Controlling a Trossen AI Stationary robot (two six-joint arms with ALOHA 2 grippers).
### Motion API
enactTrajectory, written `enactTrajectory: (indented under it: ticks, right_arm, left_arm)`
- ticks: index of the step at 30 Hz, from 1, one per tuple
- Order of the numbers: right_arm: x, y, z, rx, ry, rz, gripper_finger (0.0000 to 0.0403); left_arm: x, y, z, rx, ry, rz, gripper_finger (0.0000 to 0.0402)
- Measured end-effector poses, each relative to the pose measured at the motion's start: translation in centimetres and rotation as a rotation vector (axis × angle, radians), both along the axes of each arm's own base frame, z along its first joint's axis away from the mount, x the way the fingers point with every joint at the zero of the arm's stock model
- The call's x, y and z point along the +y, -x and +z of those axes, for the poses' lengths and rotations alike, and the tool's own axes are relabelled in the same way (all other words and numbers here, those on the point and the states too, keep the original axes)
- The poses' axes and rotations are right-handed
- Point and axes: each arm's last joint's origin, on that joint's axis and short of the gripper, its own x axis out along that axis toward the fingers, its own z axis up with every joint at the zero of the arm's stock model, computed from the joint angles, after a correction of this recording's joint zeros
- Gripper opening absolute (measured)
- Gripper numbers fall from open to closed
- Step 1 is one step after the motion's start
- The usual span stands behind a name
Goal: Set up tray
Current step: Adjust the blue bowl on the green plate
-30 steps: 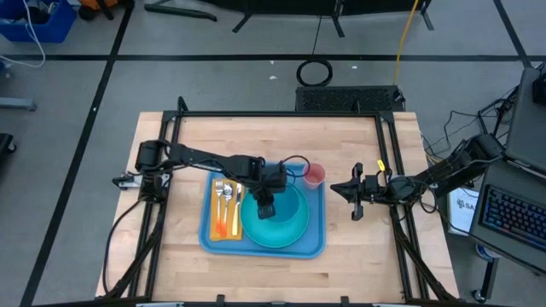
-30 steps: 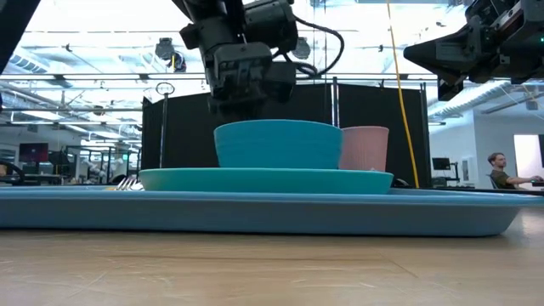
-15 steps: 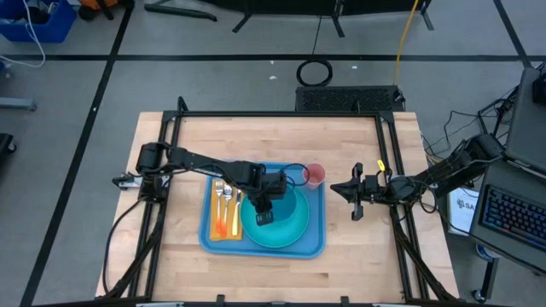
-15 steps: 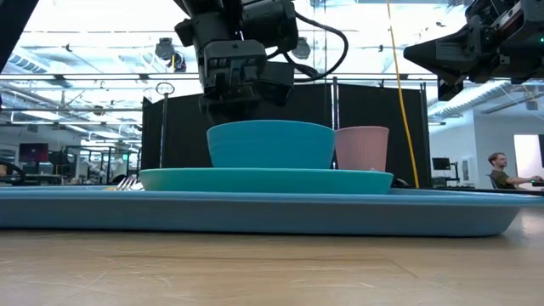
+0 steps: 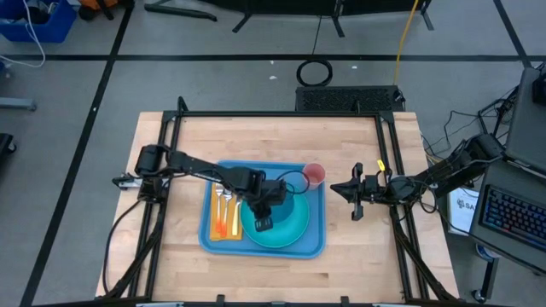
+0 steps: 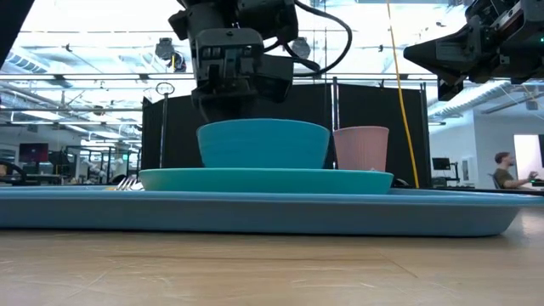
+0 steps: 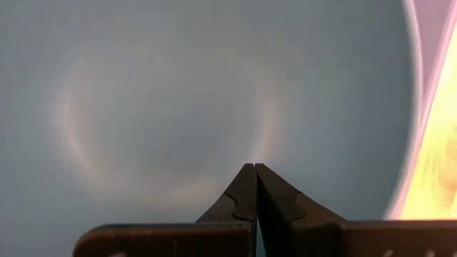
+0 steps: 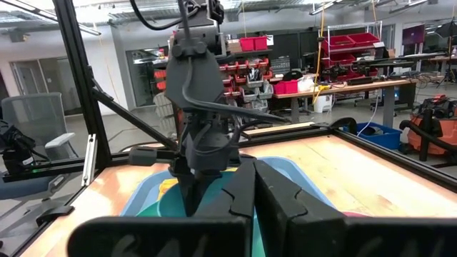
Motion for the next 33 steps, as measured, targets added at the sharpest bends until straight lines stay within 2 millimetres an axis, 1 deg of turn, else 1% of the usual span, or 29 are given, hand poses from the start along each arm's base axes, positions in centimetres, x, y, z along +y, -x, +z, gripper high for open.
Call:
enactTrajectory:
  ticks: [17, 33]
  right_arm:
    - [0.0, 0.0, 0.0, 0.000, 0.000, 0.000, 0.0000]
    - [0.0, 0.0, 0.0, 0.000, 0.000, 0.000, 0.0000]
  left_arm:
    - [-1.8, 0.0, 0.1, -0.013, 0.007, 0.006, 0.0001]
    - [-3.2, -0.5, 0.4, -0.076, 0.049, -0.004, 0.0001]
